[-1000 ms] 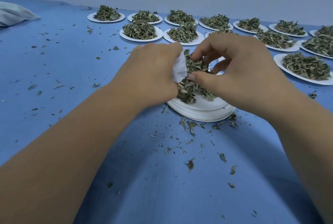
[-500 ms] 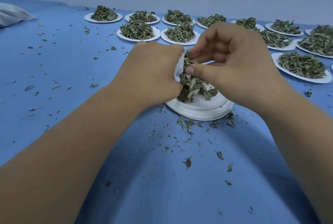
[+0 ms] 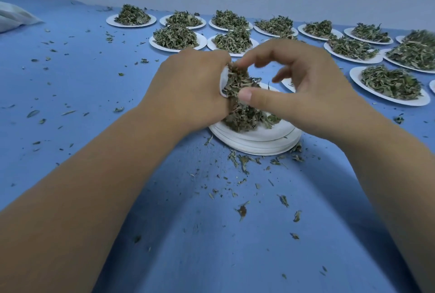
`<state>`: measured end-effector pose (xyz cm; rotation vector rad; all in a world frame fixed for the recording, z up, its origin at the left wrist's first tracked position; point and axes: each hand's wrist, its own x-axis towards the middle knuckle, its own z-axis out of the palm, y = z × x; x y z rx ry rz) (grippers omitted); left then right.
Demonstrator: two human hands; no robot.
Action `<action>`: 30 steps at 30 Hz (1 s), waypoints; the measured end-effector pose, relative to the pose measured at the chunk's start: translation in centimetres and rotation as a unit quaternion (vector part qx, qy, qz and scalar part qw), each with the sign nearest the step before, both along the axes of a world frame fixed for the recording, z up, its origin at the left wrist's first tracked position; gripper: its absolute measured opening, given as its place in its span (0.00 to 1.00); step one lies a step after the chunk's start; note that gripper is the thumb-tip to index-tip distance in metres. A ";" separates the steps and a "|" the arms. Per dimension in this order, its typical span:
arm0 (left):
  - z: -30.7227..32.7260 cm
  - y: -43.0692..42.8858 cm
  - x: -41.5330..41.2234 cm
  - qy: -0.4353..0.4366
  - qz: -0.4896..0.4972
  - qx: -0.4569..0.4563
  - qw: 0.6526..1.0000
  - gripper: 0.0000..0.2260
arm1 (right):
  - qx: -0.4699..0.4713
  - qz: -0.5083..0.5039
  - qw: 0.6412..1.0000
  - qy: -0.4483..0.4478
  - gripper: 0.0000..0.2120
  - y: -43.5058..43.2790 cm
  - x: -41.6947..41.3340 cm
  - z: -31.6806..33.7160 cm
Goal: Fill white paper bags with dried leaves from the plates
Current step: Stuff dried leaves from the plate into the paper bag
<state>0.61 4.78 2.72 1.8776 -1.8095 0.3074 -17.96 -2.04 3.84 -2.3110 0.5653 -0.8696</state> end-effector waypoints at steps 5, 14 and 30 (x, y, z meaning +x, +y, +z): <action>-0.2 0.0 0.0 0.047 0.009 -0.009 0.999 0.16 | -0.008 0.018 0.999 0.048 0.24 -0.1 0.2 -0.4; -0.4 0.3 -0.3 0.033 -0.034 -0.038 0.998 0.15 | -0.006 -0.029 0.999 -0.043 0.09 0.1 1.0 -0.6; -0.3 0.0 -0.8 0.039 -0.045 -0.018 0.998 0.17 | 0.095 0.015 0.995 -0.032 0.08 0.3 0.3 0.3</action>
